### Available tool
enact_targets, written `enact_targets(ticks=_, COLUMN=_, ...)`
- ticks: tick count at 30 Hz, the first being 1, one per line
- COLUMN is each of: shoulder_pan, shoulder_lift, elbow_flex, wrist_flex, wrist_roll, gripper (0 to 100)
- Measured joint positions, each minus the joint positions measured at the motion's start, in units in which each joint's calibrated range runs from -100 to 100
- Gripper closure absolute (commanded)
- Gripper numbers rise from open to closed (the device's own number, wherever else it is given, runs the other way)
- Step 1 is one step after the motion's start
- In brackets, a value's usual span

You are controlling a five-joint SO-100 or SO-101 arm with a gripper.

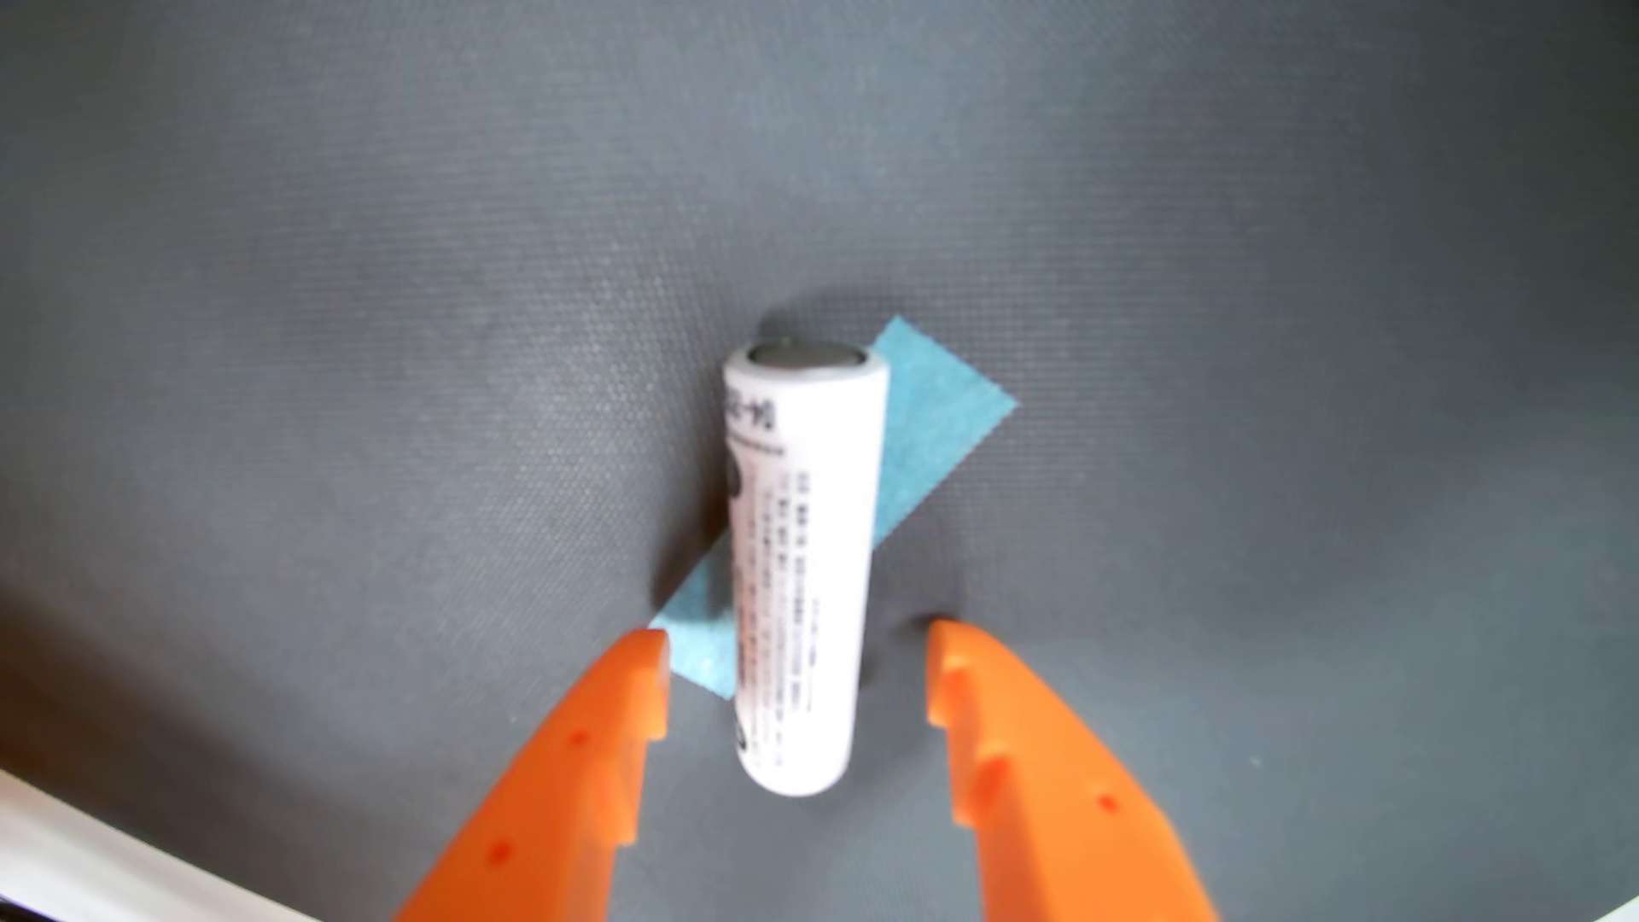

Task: Insert Battery

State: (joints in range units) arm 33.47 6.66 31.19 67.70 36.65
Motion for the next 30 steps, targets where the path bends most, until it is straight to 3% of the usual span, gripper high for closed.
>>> enact_targets(ticks=17, shoulder_pan=0.2, shoulder_lift=1.5, elbow_flex=-1.0, wrist_flex=0.4, wrist_roll=0.0, gripper=83)
enact_targets(ticks=24, shoulder_pan=-0.9, shoulder_lift=1.6, elbow_flex=-1.1, wrist_flex=0.0, wrist_roll=0.0, gripper=98)
enact_targets(ticks=30, shoulder_pan=-0.8, shoulder_lift=1.8, elbow_flex=-1.0, wrist_flex=0.0, wrist_roll=0.0, gripper=99)
